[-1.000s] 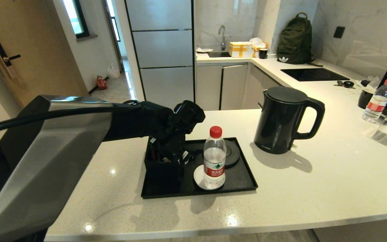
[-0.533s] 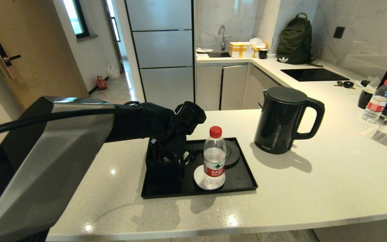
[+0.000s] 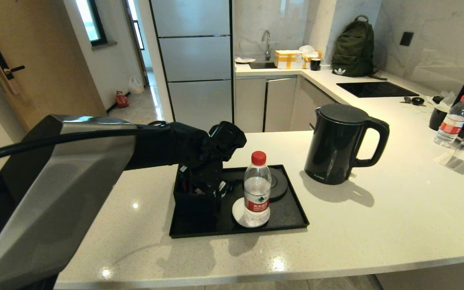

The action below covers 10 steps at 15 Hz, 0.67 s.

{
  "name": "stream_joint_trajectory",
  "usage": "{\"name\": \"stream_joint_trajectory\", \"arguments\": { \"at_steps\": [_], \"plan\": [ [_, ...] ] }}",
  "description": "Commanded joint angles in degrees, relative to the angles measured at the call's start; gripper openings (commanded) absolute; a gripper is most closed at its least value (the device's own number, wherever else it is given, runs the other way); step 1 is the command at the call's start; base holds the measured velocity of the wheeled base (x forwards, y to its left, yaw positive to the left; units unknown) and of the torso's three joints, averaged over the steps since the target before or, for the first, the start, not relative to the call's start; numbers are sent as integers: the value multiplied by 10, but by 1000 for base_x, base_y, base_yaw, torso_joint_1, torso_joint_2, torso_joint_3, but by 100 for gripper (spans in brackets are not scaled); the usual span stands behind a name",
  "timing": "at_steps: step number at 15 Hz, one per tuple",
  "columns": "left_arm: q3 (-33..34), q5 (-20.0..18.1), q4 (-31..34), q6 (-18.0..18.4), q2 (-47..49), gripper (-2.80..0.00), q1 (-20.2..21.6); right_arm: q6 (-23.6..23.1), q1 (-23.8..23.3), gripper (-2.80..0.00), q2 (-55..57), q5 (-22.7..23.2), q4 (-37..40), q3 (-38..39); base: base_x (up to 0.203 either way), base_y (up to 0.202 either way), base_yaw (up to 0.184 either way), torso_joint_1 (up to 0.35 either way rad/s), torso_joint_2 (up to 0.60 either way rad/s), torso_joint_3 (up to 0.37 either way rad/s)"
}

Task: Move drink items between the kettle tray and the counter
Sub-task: Pick up the tea bag

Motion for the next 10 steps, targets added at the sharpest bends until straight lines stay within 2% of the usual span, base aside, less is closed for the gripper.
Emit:
{"name": "stream_joint_trajectory", "arguments": {
  "at_steps": [1,10],
  "plan": [
    [0,1,2,-2,-2,0,1,0,-1,-280,1,0,0,1,0,0,0,0,0,0],
    [4,3,5,-2,-7,0,0,0,0,-280,1,0,0,1,0,0,0,0,0,0]
  ]
}}
